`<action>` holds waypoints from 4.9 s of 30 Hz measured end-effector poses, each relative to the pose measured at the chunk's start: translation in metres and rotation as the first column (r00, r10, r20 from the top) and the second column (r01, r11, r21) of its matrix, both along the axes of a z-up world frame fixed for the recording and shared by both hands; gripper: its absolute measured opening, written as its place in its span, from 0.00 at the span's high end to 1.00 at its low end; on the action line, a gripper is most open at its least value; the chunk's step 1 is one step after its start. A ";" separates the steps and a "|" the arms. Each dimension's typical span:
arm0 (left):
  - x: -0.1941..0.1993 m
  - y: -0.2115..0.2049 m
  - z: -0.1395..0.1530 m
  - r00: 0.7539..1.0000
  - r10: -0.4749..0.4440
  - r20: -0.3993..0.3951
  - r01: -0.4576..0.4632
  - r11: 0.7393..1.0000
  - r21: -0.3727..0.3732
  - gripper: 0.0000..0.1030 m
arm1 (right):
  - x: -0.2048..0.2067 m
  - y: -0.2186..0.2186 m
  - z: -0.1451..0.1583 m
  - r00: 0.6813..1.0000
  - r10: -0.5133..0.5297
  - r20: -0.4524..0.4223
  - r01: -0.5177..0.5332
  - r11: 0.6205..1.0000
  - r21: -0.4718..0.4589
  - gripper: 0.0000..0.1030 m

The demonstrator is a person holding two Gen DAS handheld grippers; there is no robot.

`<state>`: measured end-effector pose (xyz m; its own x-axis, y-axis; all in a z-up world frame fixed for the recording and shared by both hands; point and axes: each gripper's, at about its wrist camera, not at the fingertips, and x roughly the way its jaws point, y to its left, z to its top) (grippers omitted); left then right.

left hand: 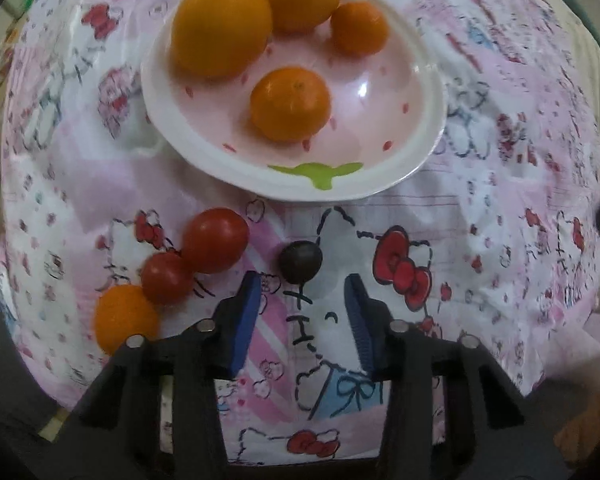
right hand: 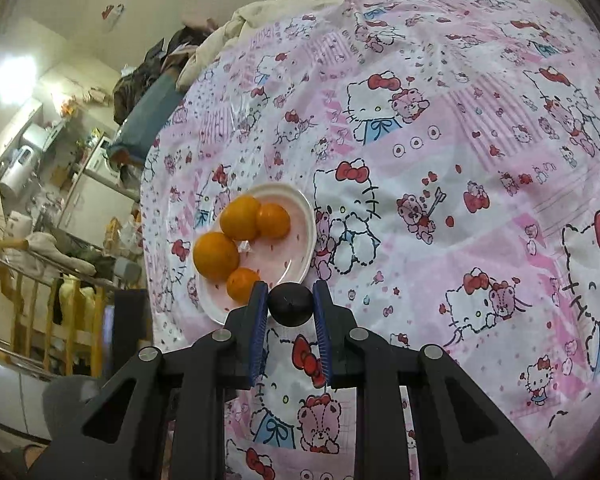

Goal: Organize fruits
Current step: 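Grasp the second dark plum with the left tool while the right tool holds its plum, then carry both plums over the plate, lower them and open both tools, then reach the left tool to a red tomato beside the plate and grasp it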

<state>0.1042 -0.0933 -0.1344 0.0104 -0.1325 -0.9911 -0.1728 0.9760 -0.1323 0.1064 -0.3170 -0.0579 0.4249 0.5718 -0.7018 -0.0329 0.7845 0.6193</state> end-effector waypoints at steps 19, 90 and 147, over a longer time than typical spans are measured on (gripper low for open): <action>0.005 -0.007 0.011 0.997 -0.021 0.073 0.018 0.999 0.048 0.82 | 0.006 -0.003 0.000 1.000 -0.005 0.000 0.005 1.000 0.018 0.77; 0.101 0.029 0.063 0.873 -0.323 0.366 0.287 0.946 0.149 0.79 | 0.107 0.073 -0.062 0.971 0.208 -0.117 -0.214 0.976 -0.040 0.74; 0.006 0.096 0.116 0.865 -0.135 0.484 0.095 0.990 0.106 0.21 | 0.024 0.056 0.004 0.988 0.146 0.045 -0.141 0.986 -0.094 0.32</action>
